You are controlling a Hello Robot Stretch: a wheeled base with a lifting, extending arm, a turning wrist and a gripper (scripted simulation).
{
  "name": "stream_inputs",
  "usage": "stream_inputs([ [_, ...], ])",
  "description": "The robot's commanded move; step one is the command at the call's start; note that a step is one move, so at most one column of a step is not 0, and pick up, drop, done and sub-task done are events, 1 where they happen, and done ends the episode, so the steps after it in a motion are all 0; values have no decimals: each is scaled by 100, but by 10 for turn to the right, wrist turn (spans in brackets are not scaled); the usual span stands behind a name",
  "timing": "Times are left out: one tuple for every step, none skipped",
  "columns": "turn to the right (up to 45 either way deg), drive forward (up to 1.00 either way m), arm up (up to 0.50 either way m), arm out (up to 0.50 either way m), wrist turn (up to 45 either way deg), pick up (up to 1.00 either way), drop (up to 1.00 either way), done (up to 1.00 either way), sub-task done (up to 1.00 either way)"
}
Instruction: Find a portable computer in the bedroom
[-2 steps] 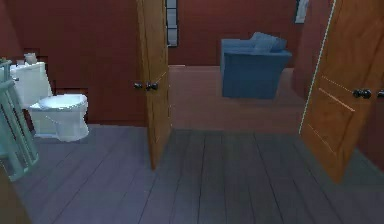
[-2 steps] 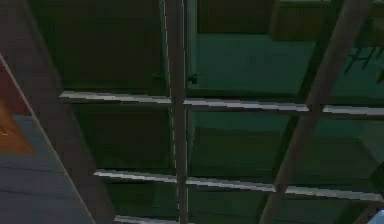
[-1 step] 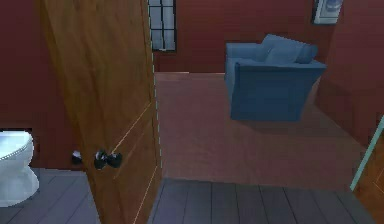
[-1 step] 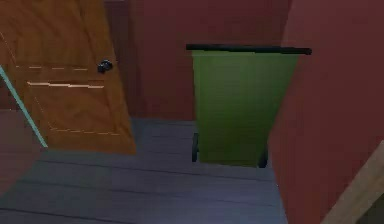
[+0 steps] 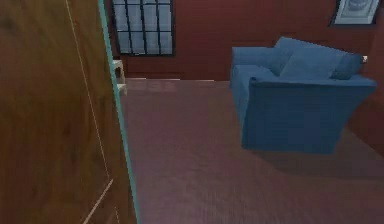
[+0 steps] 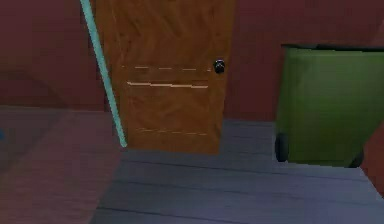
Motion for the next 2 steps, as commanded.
stream_inputs([
  [0,90,0,0,0,0,0,0,0],
  [270,0,0,0,0,0,0,0,0],
])
